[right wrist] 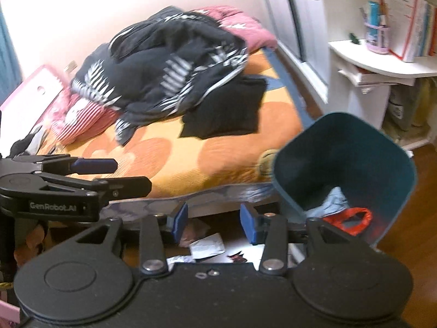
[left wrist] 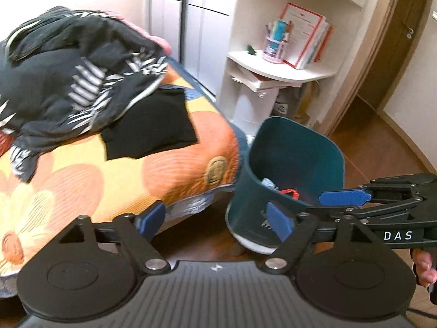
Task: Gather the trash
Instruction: 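Move both grippers back under the bed toward the remaining trash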
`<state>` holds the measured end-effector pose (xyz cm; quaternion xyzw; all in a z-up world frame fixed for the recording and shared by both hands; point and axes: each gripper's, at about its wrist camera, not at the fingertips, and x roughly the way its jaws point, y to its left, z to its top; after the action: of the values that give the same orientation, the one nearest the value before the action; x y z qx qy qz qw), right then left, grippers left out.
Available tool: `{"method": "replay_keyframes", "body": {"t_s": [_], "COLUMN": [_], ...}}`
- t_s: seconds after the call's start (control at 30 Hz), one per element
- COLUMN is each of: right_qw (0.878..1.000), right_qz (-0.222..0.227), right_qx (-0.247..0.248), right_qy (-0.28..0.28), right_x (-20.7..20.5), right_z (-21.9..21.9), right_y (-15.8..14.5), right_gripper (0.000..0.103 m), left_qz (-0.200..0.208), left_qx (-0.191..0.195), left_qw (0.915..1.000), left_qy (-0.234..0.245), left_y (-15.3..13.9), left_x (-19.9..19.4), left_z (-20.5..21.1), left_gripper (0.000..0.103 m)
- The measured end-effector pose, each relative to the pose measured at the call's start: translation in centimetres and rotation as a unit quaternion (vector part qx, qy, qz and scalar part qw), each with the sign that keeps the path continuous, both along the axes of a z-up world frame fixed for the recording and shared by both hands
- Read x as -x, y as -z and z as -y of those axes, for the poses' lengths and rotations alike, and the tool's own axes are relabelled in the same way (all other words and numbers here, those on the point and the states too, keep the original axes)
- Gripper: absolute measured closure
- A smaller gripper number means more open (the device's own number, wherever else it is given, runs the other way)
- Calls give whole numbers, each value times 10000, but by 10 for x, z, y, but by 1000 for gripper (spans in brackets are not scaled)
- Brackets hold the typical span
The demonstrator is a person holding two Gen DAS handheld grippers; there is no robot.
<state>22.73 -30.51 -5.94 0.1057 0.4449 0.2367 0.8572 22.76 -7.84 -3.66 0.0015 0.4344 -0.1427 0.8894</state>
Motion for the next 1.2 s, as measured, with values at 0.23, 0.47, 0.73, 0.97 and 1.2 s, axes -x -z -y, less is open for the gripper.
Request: {"method": "replay_keyframes", "body": {"t_s": [0.23,0.47,0.73,0.97,1.2], "right_qw": [9985,9934,9896,9820,9724], "right_qz": [-130,-423,-951,-1312,-1517], "right_qx": [-2,3,235,767,1161], "right_qy": [-534,-1066,-1050,-1125,-1336], "right_x": [7,7,-20,-44,-61], "right_z": [-54,-110,-150,-175,-195], "right_y": [19,66,152,227,293], "right_gripper": [56,55,54,54,54], "left_qz": [-164,-538,-1014,-1198,-1343], "left_qx": [118,196,-99,-587,-889], "left_qw": [9990,9943,9837,9792,9778], "left_qy": [-393,-899,-1479,-1531,-1343], "left_y": [25,78,170,247,313], "left_x": [18,13,-6,-24,-46], "left_z": [-54,-114,-169,-189,-193], "left_gripper": [7,4,4,4,4]}}
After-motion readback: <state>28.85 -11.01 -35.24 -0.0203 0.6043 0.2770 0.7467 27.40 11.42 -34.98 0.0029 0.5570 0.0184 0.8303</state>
